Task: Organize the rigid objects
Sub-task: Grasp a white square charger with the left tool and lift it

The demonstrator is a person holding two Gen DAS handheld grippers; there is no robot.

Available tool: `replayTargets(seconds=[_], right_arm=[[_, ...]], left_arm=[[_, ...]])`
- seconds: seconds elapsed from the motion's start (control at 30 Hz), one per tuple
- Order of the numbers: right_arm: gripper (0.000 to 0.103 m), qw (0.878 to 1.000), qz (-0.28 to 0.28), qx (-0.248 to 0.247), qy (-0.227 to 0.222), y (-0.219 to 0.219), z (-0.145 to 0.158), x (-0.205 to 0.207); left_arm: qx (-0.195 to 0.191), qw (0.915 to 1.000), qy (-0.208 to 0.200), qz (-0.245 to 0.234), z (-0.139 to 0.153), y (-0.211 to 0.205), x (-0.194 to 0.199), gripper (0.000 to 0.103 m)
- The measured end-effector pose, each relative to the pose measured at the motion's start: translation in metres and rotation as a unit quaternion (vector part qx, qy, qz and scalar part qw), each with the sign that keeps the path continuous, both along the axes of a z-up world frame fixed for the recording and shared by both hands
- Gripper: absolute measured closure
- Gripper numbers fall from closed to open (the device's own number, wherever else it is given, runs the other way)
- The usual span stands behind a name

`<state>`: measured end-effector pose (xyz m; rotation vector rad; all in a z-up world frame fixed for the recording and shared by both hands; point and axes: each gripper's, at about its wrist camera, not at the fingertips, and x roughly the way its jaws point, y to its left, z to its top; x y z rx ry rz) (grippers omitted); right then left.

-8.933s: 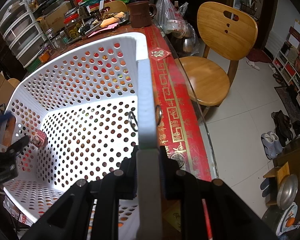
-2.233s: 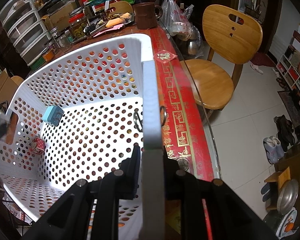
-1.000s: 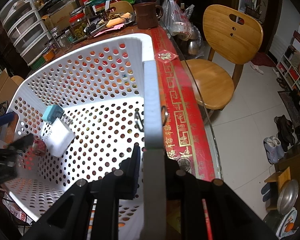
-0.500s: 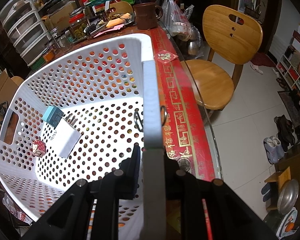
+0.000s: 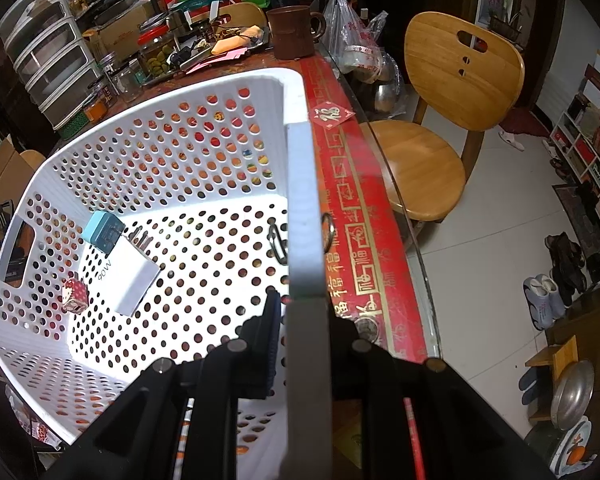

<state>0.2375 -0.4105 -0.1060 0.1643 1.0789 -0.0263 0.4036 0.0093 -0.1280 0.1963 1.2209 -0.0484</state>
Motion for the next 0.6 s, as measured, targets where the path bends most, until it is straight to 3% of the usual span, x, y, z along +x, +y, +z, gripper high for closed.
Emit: replayTargets(seconds=[0.07,0.2,0.27,0.43,0.6], right_arm=[[0.087,1.0,0.0,0.001,0.0,0.0,0.0,0.0],[0.087,1.0,0.0,0.0,0.001,0.0,0.0,0.0],[0.087,1.0,0.0,0.0,0.0,0.0,0.0,0.0],[0.087,1.0,-0.001,0.001,0.0,0.0,0.0,0.0],[0.087,1.0,0.0,0.0,0.001,0.0,0.0,0.001]], left_arm=[[-0.003,0.9999,0.01,-0.002,-0.014,-0.009,0.006,0.044],[0.002,1.0,0.008,-0.001,-0.018,-0.015,0.011,0.048],[0.002,0.9999,0.016,-0.003,-0.02,-0.018,0.014,0.058],[-0.008,0.9999,0.012,0.0,-0.023,-0.019,0.015,0.059],[0.008,0.9989,-0.035,0.03,-0.002,-0.008,0.011,0.059]])
